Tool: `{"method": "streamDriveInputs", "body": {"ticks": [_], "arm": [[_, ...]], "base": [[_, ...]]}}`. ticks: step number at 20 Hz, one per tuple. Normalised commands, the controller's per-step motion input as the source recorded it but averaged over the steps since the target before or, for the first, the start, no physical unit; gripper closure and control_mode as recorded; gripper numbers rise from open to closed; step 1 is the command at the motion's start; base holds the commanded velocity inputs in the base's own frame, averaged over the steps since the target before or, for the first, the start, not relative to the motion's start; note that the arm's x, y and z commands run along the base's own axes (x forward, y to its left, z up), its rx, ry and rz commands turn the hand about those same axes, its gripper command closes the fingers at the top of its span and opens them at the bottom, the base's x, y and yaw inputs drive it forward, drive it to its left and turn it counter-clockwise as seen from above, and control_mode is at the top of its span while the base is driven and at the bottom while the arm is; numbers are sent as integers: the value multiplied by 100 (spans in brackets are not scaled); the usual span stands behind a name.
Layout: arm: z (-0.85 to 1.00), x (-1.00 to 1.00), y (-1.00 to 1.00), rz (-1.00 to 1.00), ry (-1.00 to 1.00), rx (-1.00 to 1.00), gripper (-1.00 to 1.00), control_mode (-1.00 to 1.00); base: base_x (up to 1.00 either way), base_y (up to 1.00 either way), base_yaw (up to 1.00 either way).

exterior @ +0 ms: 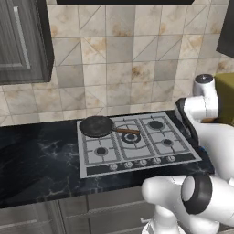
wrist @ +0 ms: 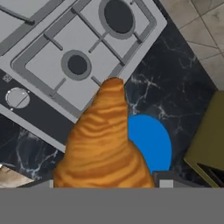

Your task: Pick the croissant and place it on the pan. Then turn on the stove to warm the croissant.

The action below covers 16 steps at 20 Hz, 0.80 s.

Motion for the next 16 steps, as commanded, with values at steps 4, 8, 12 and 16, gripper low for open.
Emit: {"method": "streamDriveInputs", "body": {"ticks": [4, 8, 12, 16], "arm": [[48, 2, 100, 0, 0, 0, 100, -100], [54, 10, 100, 0, 0, 0, 100, -100], [52, 29, 100, 0, 0, 0, 100, -100], [36, 21, 100, 3, 0, 0, 100, -100]], "base": [[0, 0, 0], [0, 0, 0], [0, 0, 0], [0, 0, 0]]}}
